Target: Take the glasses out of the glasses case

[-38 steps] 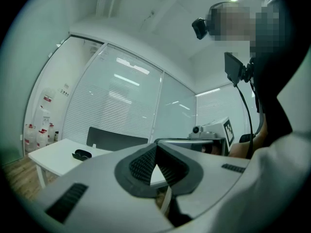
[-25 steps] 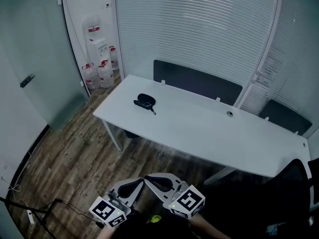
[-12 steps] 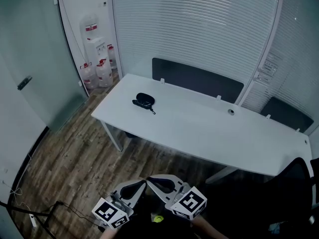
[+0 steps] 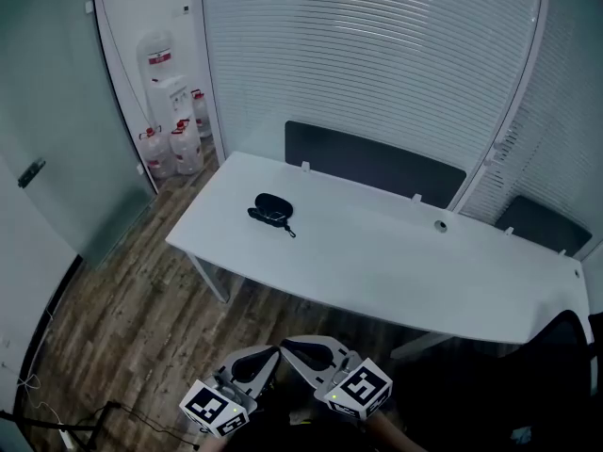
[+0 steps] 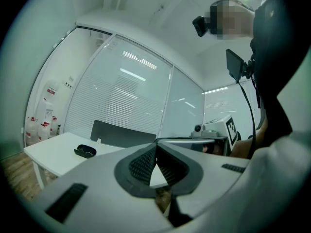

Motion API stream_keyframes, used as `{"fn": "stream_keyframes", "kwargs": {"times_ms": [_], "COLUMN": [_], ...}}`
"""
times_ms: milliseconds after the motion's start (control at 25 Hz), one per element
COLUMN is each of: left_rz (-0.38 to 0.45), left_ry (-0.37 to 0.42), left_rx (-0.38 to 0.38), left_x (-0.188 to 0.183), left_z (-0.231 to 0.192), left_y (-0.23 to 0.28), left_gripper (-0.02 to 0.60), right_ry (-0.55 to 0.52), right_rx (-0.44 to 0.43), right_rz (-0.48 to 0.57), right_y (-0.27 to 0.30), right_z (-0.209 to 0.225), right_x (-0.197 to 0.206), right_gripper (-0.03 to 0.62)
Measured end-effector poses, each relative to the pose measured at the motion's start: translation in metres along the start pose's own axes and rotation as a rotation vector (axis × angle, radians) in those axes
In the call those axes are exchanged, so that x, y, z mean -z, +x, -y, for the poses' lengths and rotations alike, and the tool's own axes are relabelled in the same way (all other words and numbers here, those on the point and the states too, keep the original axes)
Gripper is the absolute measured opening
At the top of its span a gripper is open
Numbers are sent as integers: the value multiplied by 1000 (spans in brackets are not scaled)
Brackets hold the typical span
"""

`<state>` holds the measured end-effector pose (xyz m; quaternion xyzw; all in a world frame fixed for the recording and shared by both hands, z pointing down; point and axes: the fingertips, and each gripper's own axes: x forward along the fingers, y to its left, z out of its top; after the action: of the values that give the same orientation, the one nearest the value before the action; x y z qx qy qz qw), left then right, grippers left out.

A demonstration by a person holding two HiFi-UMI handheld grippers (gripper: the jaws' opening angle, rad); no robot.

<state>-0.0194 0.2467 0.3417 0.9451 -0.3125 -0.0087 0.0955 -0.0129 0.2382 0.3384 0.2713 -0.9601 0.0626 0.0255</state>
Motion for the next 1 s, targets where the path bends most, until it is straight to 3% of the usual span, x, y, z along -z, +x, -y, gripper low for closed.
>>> {"fn": "stream_keyframes", "kwargs": {"times_ms": [360,560,800,1000], "left_rz": [-5,-15,-19,-32], "left_ry": [-10,0,-2,-16], "left_rx": [32,53,84,99], "left_x": [-17,-23,-22,-23], "left_z": [-71,-108,-148,-174], "left_y": [17,24,30,39], "left_gripper": [9,9,44,73], "right_ry": [-12,61,27,66], "right_rx": [37,81,118,148], "right_rz": [-18,-26,-60,-81], "right_y": [60,94,128,147], "right_z": [43,65,90,110], "right_x": [-12,-19,-14,-16], "right_gripper": [18,18,25,42]}}
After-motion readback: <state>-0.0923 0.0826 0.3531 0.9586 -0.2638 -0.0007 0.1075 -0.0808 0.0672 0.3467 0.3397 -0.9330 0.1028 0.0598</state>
